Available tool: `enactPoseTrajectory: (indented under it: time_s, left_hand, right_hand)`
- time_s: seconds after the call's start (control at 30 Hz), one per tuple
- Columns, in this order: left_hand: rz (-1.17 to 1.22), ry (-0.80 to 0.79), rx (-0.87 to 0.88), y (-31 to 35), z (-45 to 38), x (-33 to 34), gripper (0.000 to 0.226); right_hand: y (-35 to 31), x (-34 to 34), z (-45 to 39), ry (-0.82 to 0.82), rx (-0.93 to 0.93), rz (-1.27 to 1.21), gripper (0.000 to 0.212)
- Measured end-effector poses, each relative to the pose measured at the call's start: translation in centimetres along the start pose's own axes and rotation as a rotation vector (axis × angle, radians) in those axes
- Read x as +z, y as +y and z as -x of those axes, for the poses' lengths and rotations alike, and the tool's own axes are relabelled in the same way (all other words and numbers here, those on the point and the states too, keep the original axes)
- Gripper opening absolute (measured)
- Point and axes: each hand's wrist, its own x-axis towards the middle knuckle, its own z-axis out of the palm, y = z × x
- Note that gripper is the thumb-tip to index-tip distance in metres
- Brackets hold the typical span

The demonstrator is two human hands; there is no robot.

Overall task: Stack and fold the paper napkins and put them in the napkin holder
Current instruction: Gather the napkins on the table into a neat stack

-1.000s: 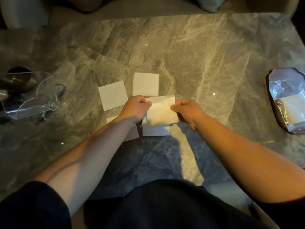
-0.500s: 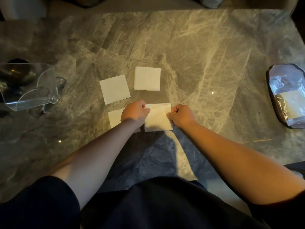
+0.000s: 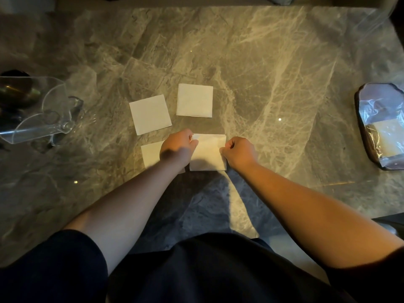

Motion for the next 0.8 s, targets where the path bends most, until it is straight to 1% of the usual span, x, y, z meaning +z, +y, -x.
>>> enactPoseTrajectory:
  time_s: [0.2,0.33,0.43,0.53,0.6,0.67,0.7,0.77,0.8]
  left_hand:
    - [-0.006,0.006,0.008,0.0,-0.4,-0.3,0.015]
    - [-0.023,-0.003,0.01,-0.3,-0.7,0.0,0.012]
    - [-0.054,0.024,0.006,-0.4,-0.6,0.4,0.014]
    - [-0.072,0.065,0.011,-0.3,-0.4,0.6,0.017]
    - [-0.077,0.064,0.019,-0.4,-0.5,0.7,0.019]
    - [-0.096,0.054,0.023,-0.5,-0.6,0.8,0.022]
    - [-0.102,0.053,0.024,-0.6,-0.7,0.9,0.024]
    - [-0.1,0.05,0.031,-0.6,-0.8,1.0,0.028]
    - [-0.098,0.047,0.04,-0.6,-0.8,0.9,0.031]
  right_hand:
    - [0.1,0.1,-0.1,-0.002,0.006,-0.047,0.009]
    - [-0.1,0.2,-0.3,-0.002,-0.007,-0.003,0.006]
    - [0.0,0.1,-0.3,-0.006,-0.025,0.034,0.003]
    - [0.1,0.0,-0.5,0.034,-0.132,0.068,0.011]
    - [-0.2,-0.2,-0.8,0.073,-0.276,0.163,0.017]
    - [-0.8,-0.2,-1.4,0.068,-0.422,0.338,0.028]
    - [-1.2,-0.1,-1.6,0.049,-0.466,0.439,0.033]
    - [-1.9,0.0,-2.1,0.015,-0.49,0.597,0.036]
    - [-2.3,0.0,-2.3,-0.008,-0.472,0.635,0.036]
